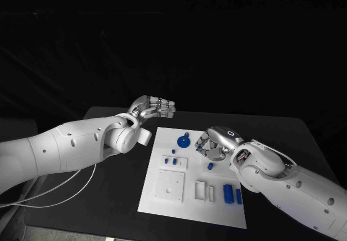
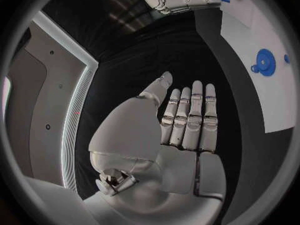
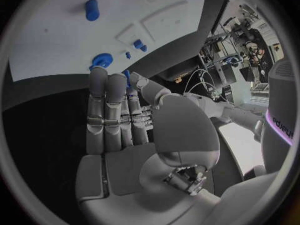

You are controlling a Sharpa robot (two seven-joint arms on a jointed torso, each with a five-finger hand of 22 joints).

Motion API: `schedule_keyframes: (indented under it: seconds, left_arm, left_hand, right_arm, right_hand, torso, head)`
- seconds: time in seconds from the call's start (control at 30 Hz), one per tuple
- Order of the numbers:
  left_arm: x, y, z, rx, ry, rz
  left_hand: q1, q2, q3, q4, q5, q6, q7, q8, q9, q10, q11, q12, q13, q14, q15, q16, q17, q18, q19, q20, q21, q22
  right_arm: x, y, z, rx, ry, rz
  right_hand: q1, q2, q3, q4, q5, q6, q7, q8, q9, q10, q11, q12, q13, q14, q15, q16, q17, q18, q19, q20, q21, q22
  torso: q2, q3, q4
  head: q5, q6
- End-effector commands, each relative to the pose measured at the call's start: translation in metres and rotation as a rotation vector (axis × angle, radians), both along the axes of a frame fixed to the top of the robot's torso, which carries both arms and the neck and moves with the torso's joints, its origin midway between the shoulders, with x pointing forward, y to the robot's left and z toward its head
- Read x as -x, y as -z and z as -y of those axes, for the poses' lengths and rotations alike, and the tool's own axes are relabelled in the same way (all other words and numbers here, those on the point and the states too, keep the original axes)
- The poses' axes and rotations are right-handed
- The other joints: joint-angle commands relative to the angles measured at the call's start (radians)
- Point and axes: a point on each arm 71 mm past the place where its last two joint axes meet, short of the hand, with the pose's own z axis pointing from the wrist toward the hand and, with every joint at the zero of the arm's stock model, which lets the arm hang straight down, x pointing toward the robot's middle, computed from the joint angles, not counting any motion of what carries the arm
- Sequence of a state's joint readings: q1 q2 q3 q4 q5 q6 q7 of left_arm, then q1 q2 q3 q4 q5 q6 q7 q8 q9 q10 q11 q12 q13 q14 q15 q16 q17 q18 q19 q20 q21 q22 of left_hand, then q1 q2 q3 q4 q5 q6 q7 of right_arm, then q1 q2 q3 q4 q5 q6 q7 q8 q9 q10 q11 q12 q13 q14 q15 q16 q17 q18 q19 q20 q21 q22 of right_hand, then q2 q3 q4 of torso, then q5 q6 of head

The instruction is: Assemble the parts on the task board

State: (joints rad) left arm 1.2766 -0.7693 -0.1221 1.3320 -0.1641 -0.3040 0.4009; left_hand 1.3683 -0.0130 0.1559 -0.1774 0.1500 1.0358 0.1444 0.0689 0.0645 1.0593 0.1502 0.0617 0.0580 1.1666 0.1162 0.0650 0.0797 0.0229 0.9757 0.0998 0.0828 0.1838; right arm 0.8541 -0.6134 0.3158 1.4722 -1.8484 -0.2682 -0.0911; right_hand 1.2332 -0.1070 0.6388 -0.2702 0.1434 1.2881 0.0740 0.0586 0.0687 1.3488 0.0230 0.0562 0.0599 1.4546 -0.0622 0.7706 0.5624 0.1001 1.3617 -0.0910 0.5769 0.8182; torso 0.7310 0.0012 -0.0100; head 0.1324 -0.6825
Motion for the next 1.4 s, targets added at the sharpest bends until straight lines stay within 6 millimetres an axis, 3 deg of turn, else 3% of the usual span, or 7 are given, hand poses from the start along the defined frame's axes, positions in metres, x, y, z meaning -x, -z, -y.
schedule_keyframes:
  seconds: [0.03,0.2,0.5,1.03,1.4]
  left_arm:
    - [-0.003,-0.003,0.003,0.004,-0.013,0.029]
    - [-0.006,-0.002,0.008,0.007,-0.016,0.032]
    - [-0.008,-0.002,0.017,0.015,-0.014,0.033]
    - [-0.008,-0.002,0.028,0.023,0.006,0.028]
    - [-0.007,-0.003,0.030,0.025,0.011,0.030]
  left_hand:
    - [0.003,0.003,-0.005,0.003,0.005,0.004,0.002,-0.004,-0.001,-0.004,-0.004,-0.002,0.000,0.004,-0.001,-0.002,0.001,0.009,0.008,0.000,0.003,-0.001]
    - [0.002,0.004,-0.003,0.004,0.006,0.003,0.002,-0.004,-0.001,-0.004,-0.004,-0.002,0.000,0.003,-0.001,-0.002,0.001,0.010,0.009,0.000,0.004,-0.003]
    - [0.002,0.004,-0.004,0.005,0.005,0.002,0.002,-0.004,-0.001,-0.006,-0.004,-0.002,0.000,0.001,0.000,-0.002,0.000,0.010,0.010,0.000,0.005,-0.005]
    - [0.003,0.004,-0.005,0.007,0.009,0.001,0.003,-0.004,-0.001,-0.012,-0.001,-0.002,0.000,-0.009,0.004,-0.003,-0.001,0.014,0.010,0.003,0.007,-0.012]
    - [-0.004,0.005,-0.010,0.013,0.006,0.000,0.002,-0.004,-0.001,-0.014,-0.001,-0.002,0.000,-0.011,0.005,-0.002,-0.001,0.015,0.010,0.005,0.007,-0.015]
  right_arm:
    - [0.006,0.004,-0.010,-0.001,-0.046,-0.003]
    - [0.016,0.018,-0.026,0.032,-0.090,-0.017]
    - [0.036,0.049,-0.051,0.113,-0.146,-0.025]
    - [0.046,0.072,-0.066,0.157,-0.165,-0.044]
    - [0.047,0.080,-0.066,0.169,-0.162,-0.061]
  right_hand:
    - [0.000,0.014,-0.006,-0.001,0.008,0.002,0.001,0.005,0.001,0.005,0.002,0.002,0.001,-0.001,-0.006,-0.005,-0.001,0.020,0.007,0.001,-0.004,0.002]
    - [-0.001,0.018,-0.009,-0.005,0.012,0.002,0.001,0.005,0.001,0.005,0.002,0.003,0.001,0.000,-0.006,-0.005,-0.002,0.020,0.012,0.001,-0.016,0.014]
    - [0.000,0.017,-0.009,-0.007,0.012,0.003,0.001,0.005,0.001,0.006,0.002,0.002,0.001,0.000,-0.006,-0.004,-0.003,0.020,0.015,0.001,-0.022,0.024]
    - [0.002,0.017,-0.004,-0.008,-0.002,0.003,0.001,0.005,0.001,0.006,0.002,0.002,0.001,0.000,-0.006,-0.003,-0.003,0.020,0.017,0.001,-0.029,0.034]
    - [0.001,0.017,-0.002,-0.008,-0.002,0.003,0.001,0.005,0.001,0.007,0.002,0.003,0.001,0.000,-0.006,-0.002,-0.004,0.020,0.019,0.001,-0.033,0.039]
  torso:
    - [-0.002,-0.0041,0.0034]
    - [-0.002,-0.0053,0.0037]
    - [-0.001,-0.0027,0.0039]
    - [-0.002,-0.0033,0.0034]
    - [-0.003,-0.0040,0.0021]
  head:
    - [0.027,-0.007]
    - [0.047,-0.014]
    - [0.070,-0.024]
    - [0.093,-0.039]
    - [0.097,-0.047]
